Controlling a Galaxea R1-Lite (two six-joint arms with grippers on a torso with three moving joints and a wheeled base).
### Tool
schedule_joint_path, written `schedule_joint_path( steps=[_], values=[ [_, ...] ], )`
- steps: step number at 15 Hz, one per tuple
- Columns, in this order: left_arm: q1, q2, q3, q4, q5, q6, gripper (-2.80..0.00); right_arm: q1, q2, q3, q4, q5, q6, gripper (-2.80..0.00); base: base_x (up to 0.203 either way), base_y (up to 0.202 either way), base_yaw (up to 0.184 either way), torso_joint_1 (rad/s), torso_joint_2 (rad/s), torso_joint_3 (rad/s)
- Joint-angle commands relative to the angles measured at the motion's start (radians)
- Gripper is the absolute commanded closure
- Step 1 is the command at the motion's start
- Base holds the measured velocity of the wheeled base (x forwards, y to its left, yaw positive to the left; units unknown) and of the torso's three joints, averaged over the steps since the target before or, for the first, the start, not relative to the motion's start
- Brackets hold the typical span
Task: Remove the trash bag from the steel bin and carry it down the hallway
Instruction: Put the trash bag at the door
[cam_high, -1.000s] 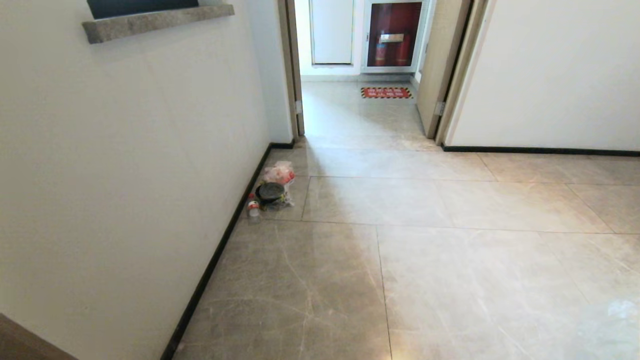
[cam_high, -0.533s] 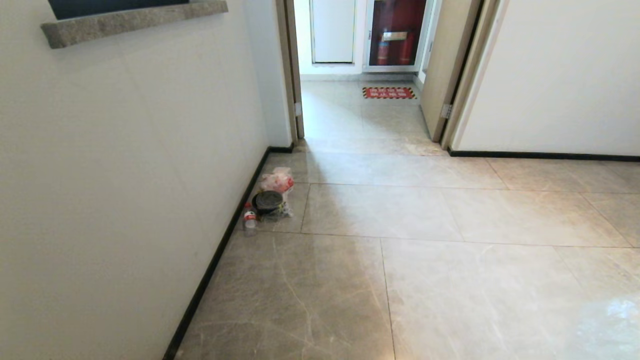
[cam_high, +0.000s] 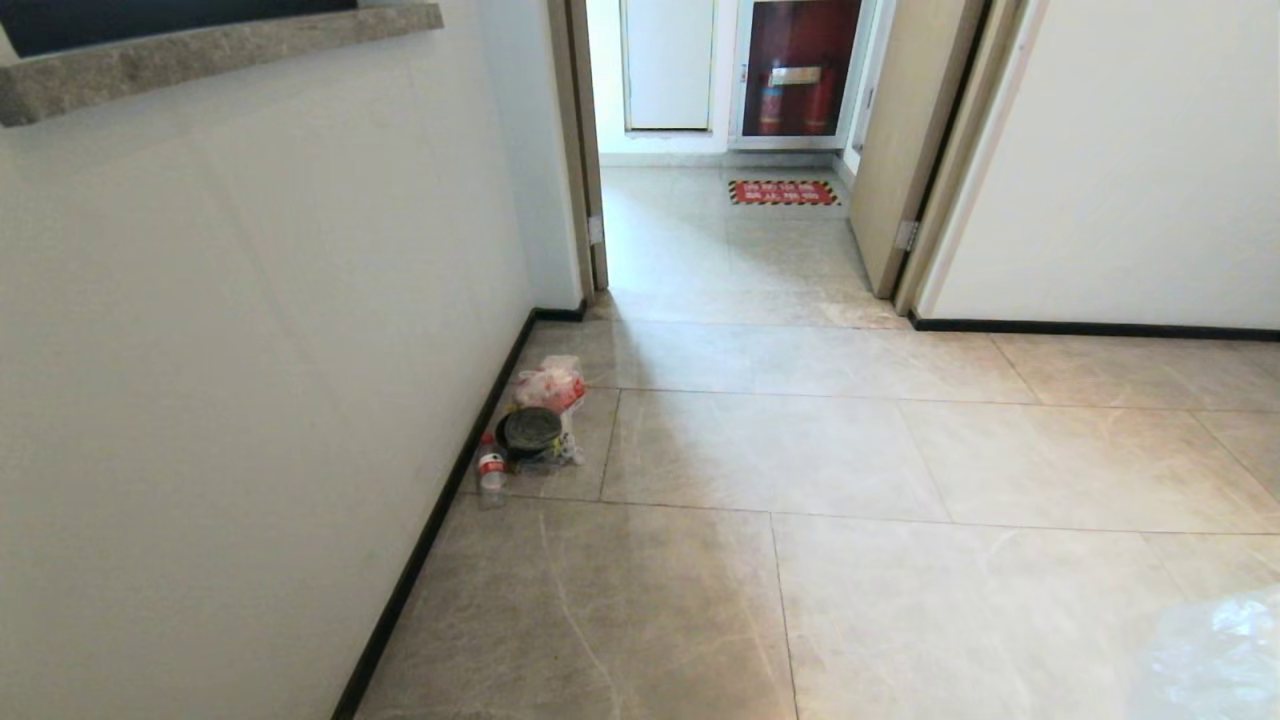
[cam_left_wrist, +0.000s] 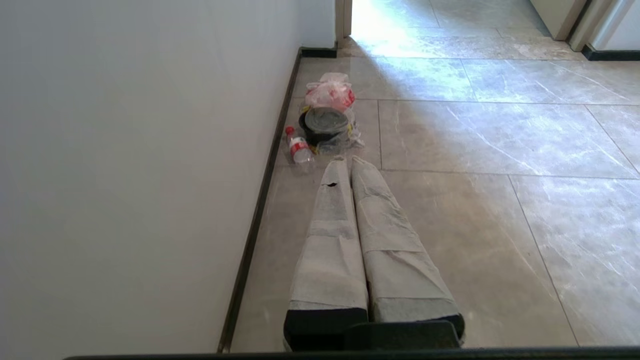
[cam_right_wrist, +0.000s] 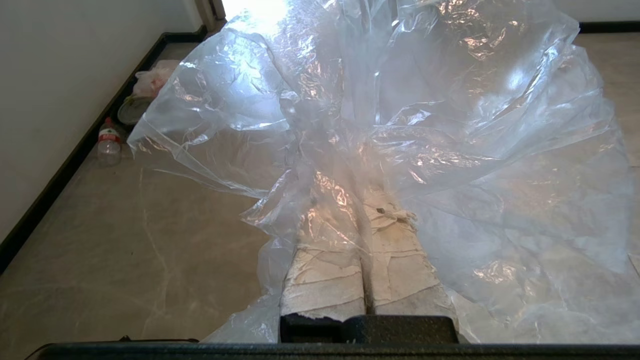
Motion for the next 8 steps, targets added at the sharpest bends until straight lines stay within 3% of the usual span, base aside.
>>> schedule_joint_path(
  steps=[1,8],
  values=[
    [0.0,0.0,0.0,0.0,0.0,0.0,0.0,0.001,0.001,0.0,0.001,0.0,0.0,0.0,0.189,0.0,0.002,0.003,0.0,0.003],
    [0.0,0.0,0.0,0.0,0.0,0.0,0.0,0.001,0.001,0.0,0.001,0.0,0.0,0.0,0.188,0.0,0.001,0.004,0.0,0.002]
  ],
)
